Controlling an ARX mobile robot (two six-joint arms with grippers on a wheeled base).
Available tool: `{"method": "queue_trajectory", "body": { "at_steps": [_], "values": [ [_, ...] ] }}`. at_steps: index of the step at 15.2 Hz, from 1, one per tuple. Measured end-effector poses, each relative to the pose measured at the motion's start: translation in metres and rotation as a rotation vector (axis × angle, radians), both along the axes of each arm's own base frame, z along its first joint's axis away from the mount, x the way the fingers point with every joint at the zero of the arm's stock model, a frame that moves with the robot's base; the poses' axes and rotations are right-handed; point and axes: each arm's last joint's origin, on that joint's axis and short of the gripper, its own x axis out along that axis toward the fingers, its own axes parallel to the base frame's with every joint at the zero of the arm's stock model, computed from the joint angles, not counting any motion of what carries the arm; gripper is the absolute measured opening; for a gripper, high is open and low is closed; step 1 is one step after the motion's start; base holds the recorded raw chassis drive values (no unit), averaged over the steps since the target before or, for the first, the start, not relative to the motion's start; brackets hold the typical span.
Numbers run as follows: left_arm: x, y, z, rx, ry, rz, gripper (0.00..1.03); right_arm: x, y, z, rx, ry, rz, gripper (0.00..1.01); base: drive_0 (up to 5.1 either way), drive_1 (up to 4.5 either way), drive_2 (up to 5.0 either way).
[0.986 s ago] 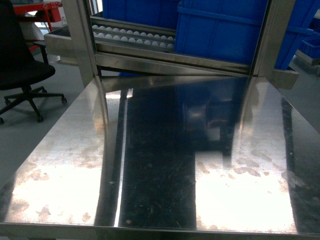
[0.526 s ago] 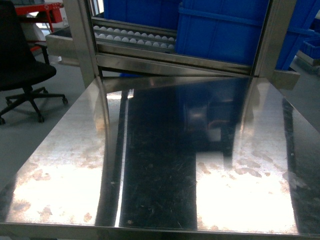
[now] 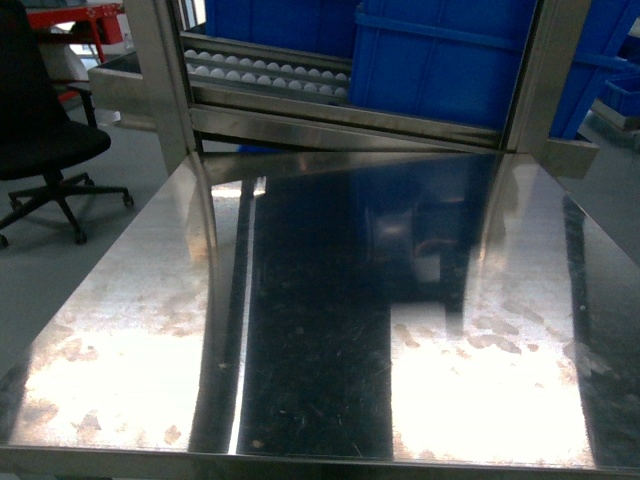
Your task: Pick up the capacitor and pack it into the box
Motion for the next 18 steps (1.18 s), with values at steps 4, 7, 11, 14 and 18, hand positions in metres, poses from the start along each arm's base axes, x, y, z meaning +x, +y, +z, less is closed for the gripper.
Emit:
{"method": "queue_trajectory", "body": {
  "at_steps": [4,7,11,14,18],
  "values": [
    [0.0,0.0,0.0,0.001,0.0,0.0,0.45,0.0,0.0,0.0,0.0,0.0,0.0,0.98,0.0,0.0,0.0],
    [0.0,0.0,0.0,0.001,0.0,0.0,0.45,0.0,0.0,0.0,0.0,0.0,0.0,0.98,0.0,0.0,0.0],
    [0.0,0.0,0.0003,0.001,-0.003,0.0,0.45,0.0,0.0,0.0003,0.0,-0.003,0.0,0.98,0.0,0.0,0.0],
    [0.0,0.0,0.0003,0.002,-0.003,0.0,0.45,0.0,0.0,0.0001,0.0,-0.001,0.0,0.98,0.0,0.0,0.0],
    [0.0,0.0,0.0,0.002,0.0,-0.001,0.45,0.0,0.0,0.0,0.001,0.0,0.0,0.98,0.0,0.0,0.0]
  ]
}}
